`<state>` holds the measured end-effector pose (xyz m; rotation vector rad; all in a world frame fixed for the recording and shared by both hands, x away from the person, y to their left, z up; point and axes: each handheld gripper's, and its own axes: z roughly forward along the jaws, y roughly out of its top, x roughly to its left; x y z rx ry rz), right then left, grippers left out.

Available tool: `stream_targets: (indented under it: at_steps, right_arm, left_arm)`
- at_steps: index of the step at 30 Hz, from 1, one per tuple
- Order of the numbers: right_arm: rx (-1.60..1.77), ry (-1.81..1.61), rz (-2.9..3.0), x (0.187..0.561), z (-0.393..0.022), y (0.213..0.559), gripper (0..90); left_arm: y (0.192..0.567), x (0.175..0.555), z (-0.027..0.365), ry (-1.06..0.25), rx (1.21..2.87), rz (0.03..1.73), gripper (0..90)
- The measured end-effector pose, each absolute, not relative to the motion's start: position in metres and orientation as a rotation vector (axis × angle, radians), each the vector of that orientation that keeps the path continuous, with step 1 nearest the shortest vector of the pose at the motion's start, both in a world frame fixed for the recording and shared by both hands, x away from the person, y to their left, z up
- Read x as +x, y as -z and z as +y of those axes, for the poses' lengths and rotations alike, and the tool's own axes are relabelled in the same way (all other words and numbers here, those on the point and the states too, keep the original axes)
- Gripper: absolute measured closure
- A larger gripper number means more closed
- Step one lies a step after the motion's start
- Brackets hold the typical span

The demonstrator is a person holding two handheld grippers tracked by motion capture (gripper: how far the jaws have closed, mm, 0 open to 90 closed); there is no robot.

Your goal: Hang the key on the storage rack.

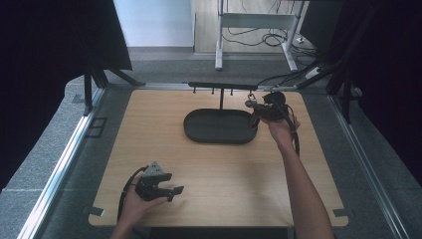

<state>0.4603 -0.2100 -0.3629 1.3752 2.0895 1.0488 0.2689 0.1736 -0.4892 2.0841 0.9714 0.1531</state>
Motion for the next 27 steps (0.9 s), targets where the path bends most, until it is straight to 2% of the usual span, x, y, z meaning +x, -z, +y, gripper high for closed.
stream_targets:
  at_steps: [27]
  right_arm:
    - [1.406,-1.008,2.044,0.483,-0.197,0.390,80.4]
  left_arm:
    - [0.491,0.269,0.171,-0.141,2.090,0.962,29.9]
